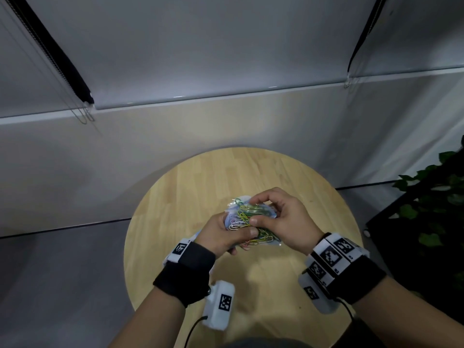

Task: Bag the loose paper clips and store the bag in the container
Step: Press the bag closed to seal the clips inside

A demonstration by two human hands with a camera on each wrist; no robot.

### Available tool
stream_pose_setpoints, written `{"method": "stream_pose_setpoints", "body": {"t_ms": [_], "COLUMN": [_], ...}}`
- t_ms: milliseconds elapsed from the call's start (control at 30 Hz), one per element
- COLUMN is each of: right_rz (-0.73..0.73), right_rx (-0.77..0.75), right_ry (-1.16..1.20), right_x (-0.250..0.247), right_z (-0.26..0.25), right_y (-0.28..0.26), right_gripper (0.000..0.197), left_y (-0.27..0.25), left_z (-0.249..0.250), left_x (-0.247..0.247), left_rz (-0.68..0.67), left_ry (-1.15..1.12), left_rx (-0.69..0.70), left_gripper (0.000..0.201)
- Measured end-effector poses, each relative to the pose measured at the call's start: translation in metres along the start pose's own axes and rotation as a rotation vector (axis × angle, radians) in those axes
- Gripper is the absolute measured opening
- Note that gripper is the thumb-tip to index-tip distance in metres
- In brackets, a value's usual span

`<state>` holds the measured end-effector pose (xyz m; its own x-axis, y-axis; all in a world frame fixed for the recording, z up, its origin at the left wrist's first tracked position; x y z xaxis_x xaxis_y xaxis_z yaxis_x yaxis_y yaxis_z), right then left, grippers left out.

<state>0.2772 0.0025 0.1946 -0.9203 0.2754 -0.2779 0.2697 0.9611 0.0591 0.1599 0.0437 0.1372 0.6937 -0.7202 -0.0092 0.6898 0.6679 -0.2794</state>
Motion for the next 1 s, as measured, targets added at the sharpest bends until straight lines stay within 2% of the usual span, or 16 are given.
{"method": "stream_pose_setpoints", "body": {"t_ms": [100,267,400,467,533,633,767,833,1000], "right_rz": [-0.193,-0.453,-0.647,-0.644,-0.559,-0.39,-0.251,-0.251,-0.397], "right_rx": [0.078,0.102,0.177,0.194,0.126,-0.015,-0.061,-0.037,0.014], "right_ry": [0.071,0.052,-0.009,0.015,0.005,0.034,0.132,0.122,0.065], "right_x": [0.013,0.022,0.028,0.027,0.022,0.009,-0.011,-0.015,0.0], "right_z": [0.002,-0.005,-0.006,-0.008,-0.013,-0.023,-0.025,-0.02,-0.015], "right_y": [0.001,-0.006,-0.018,-0.018,-0.012,-0.007,-0.007,-0.009,-0.022], "right_gripper": [0.036,0.024,0.015,0.015,0.015,0.024,0.031,0.028,0.029], "left_y": [-0.002,-0.007,-0.011,-0.011,-0.01,-0.01,-0.011,-0.012,-0.016], "left_z": [0.004,0.009,0.013,0.015,0.018,0.022,0.02,0.02,0.024], "left_x": [0.002,0.006,0.016,0.015,0.014,0.009,0.002,0.0,0.01], "left_rz": [-0.025,-0.052,-0.073,-0.053,-0.039,-0.021,0.003,0.02,0.008], "left_ry": [0.015,0.01,-0.005,-0.04,-0.075,-0.084,-0.098,-0.107,-0.159], "left_rx": [0.0,0.013,0.064,0.087,0.109,0.125,0.133,0.141,0.168], "left_gripper": [0.02,0.025,0.042,0.05,0.058,0.05,0.044,0.047,0.04]}}
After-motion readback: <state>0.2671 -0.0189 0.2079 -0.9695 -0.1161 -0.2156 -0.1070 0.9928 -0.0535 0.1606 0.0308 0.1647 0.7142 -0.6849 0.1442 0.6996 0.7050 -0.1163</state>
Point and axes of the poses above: each hand's wrist, its own y-axis towards the middle knuckle, its own x-axis out of the palm, z = x × y, the point moved 10 cm from there along y, towards the middle knuckle, and after that the axes turned 1 degree about -z, right-handed, at the moved point
